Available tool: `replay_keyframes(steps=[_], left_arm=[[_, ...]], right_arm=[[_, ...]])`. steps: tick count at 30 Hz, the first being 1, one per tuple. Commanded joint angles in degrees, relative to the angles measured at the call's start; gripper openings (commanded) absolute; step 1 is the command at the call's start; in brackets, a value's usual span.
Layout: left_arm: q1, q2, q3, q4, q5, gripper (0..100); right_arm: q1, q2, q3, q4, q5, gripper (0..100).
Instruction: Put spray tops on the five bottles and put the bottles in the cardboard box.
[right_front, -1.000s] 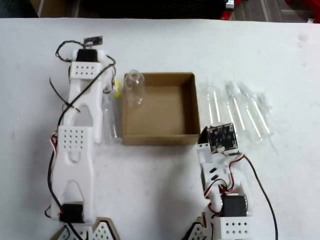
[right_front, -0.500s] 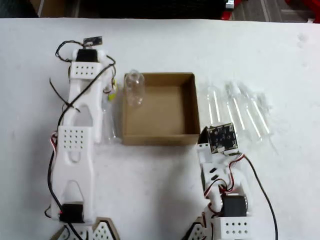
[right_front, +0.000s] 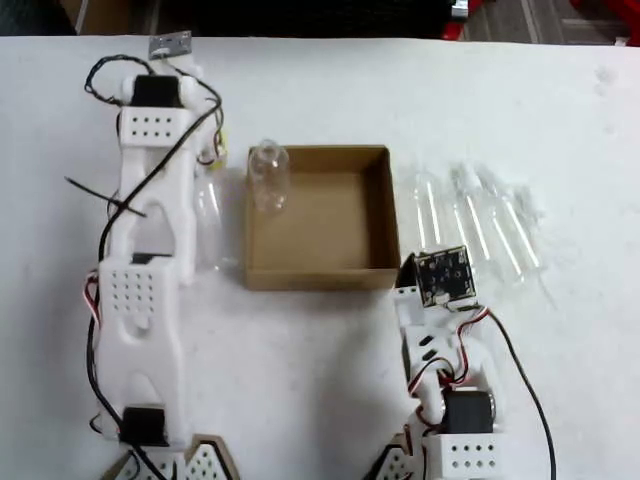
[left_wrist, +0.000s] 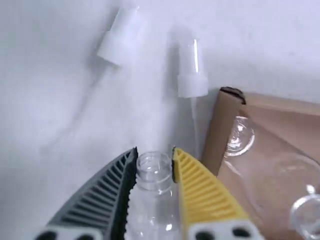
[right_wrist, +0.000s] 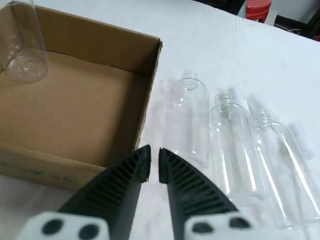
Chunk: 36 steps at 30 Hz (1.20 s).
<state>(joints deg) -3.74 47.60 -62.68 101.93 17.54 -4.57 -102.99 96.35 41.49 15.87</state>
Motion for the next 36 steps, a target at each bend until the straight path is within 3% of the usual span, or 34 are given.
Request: replay_keyframes(steps=[1,20,29,36], left_arm=[[2.86,-11.38,4.92,0.53,0.35,2],[12.53,-59.21,37.19,-0.09,0.62,2],[13.23,-77.49,54.59,-8.09,0.62,2],[17.80,-93.23,73.41,-21.54,0.62,2]], right_arm=[[0.48,-0.04,0.53,-0.04,0.70,2.2],[0.48,-0.04,0.53,-0.04,0.70,2.2],[0.48,-0.04,0.53,-0.04,0.70,2.2],[0.48,-0.04,0.53,0.04,0.70,2.2]])
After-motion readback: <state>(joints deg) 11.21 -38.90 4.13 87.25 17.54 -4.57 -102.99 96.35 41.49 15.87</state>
